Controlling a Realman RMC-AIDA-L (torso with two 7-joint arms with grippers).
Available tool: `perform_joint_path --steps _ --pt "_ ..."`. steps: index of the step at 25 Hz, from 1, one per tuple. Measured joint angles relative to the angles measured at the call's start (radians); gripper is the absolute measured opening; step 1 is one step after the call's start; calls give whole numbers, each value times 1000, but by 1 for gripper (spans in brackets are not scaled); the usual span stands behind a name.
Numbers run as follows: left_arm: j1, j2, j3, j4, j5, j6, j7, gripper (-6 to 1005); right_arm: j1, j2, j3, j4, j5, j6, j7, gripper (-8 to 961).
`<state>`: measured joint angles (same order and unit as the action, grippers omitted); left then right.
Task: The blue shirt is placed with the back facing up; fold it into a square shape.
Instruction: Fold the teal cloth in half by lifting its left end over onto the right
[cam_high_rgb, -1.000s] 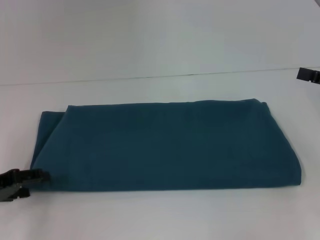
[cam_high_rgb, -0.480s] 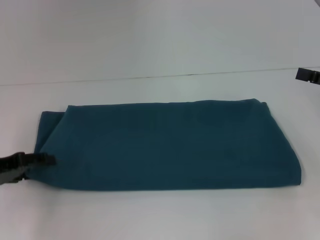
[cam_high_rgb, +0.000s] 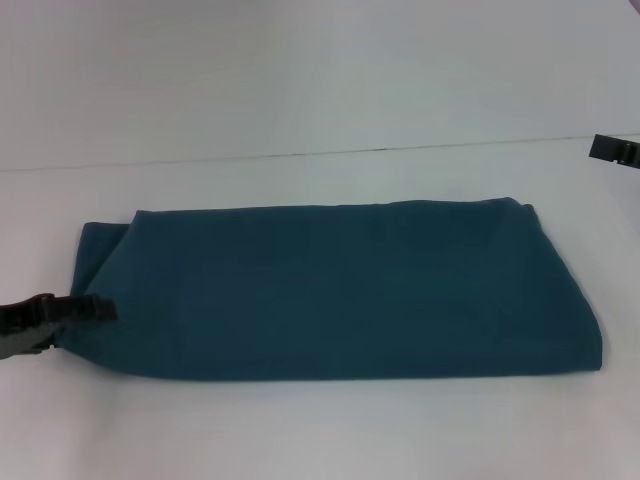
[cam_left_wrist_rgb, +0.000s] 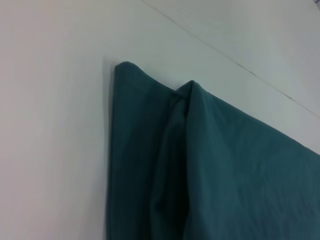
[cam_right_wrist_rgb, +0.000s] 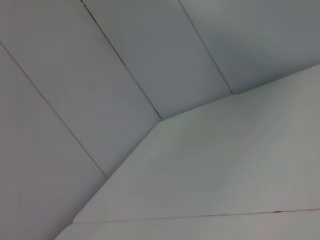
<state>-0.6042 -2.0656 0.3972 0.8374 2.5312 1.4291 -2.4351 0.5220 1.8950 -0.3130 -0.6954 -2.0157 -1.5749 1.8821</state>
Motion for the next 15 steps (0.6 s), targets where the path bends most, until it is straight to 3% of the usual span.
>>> perform_joint_path --steps 15 --pt "-5 -2 30 -11 0 -12 14 844 3 1 0 0 0 9 -3 902"
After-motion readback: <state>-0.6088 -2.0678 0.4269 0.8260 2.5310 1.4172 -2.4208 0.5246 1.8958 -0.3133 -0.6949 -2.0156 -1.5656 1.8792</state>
